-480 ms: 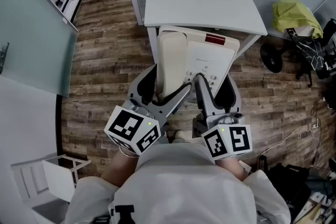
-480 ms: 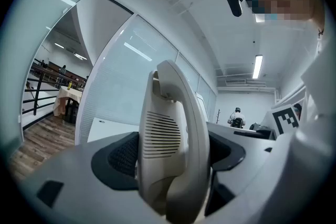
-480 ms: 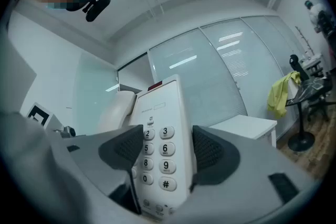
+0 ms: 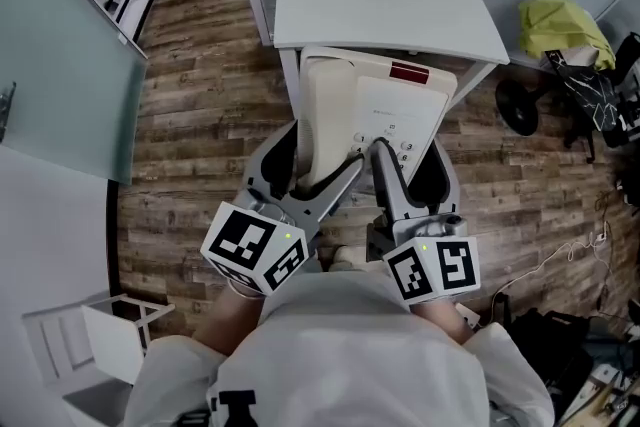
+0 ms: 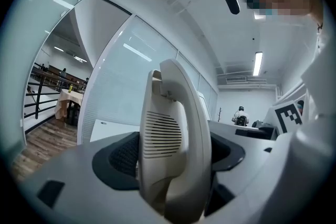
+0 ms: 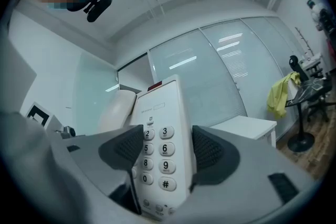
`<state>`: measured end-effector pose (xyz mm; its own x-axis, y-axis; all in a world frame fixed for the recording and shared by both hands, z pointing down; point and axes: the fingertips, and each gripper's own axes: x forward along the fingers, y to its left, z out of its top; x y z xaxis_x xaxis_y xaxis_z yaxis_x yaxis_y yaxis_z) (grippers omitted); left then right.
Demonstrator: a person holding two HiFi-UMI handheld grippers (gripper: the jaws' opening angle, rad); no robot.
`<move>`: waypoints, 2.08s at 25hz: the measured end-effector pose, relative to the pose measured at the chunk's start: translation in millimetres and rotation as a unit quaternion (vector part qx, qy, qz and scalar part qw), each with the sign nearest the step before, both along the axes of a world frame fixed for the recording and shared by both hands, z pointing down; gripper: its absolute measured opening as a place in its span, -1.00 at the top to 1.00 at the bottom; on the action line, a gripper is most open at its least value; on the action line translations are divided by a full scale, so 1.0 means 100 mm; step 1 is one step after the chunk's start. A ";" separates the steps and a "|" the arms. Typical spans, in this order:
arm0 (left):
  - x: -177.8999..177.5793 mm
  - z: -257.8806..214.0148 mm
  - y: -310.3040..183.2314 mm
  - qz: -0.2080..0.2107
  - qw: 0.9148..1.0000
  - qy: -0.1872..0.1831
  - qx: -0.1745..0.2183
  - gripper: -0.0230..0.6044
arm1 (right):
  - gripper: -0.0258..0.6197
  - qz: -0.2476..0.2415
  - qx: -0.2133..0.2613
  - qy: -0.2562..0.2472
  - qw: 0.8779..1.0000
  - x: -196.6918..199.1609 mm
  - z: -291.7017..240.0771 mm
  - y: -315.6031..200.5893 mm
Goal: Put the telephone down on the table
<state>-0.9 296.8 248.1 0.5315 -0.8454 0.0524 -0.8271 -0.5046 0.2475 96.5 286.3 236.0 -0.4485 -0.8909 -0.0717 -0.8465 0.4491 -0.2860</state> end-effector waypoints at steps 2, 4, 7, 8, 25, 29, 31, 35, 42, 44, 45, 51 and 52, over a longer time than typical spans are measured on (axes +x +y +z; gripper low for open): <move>-0.01 -0.02 0.00 -0.002 1.000 -0.002 0.003 -0.26 | -0.04 0.000 0.002 -0.001 1.000 -0.01 -0.02 0.00; -0.03 -0.04 0.00 -0.005 1.000 -0.004 0.007 -0.25 | -0.04 0.000 0.004 -0.005 1.000 -0.02 -0.03 0.01; -0.04 -0.05 0.00 -0.008 1.000 -0.007 0.011 -0.24 | -0.04 0.002 0.008 -0.008 1.000 -0.03 -0.05 0.00; -0.04 -0.05 -0.01 -0.009 1.000 -0.008 0.011 -0.23 | -0.04 0.002 0.010 -0.007 1.000 -0.03 -0.05 0.00; -0.65 0.01 -0.05 -0.007 1.000 0.006 0.010 -0.20 | -0.04 0.004 0.006 0.004 1.000 -0.63 0.00 -0.04; -0.56 -0.01 -0.05 -0.006 1.000 0.006 0.007 -0.20 | -0.04 0.004 0.005 0.002 1.000 -0.55 -0.02 -0.04; -0.51 -0.02 -0.05 -0.005 1.000 0.003 0.007 -0.20 | -0.04 0.005 0.004 0.000 1.000 -0.50 -0.03 -0.04; -0.60 -0.01 -0.05 -0.002 1.000 -0.001 0.004 -0.19 | -0.04 0.007 0.002 -0.004 1.000 -0.59 -0.01 -0.03; -0.63 0.05 -0.08 -0.003 1.000 -0.002 -0.007 -0.19 | -0.04 0.006 -0.008 -0.005 1.000 -0.61 0.06 -0.07; -0.63 0.07 -0.11 -0.003 1.000 0.000 -0.006 -0.19 | -0.04 0.006 -0.008 -0.005 1.000 -0.61 0.07 -0.10; -0.63 0.08 -0.14 -0.004 1.000 0.001 -0.005 -0.19 | -0.04 0.006 -0.007 -0.005 1.000 -0.61 0.08 -0.13; -0.64 0.14 -0.41 -0.008 1.000 0.003 0.000 -0.19 | -0.04 0.002 -0.001 -0.004 1.000 -0.62 0.14 -0.40; -0.63 0.14 -0.47 -0.010 1.000 0.003 0.001 -0.19 | -0.04 0.000 -0.001 -0.005 1.000 -0.61 0.14 -0.47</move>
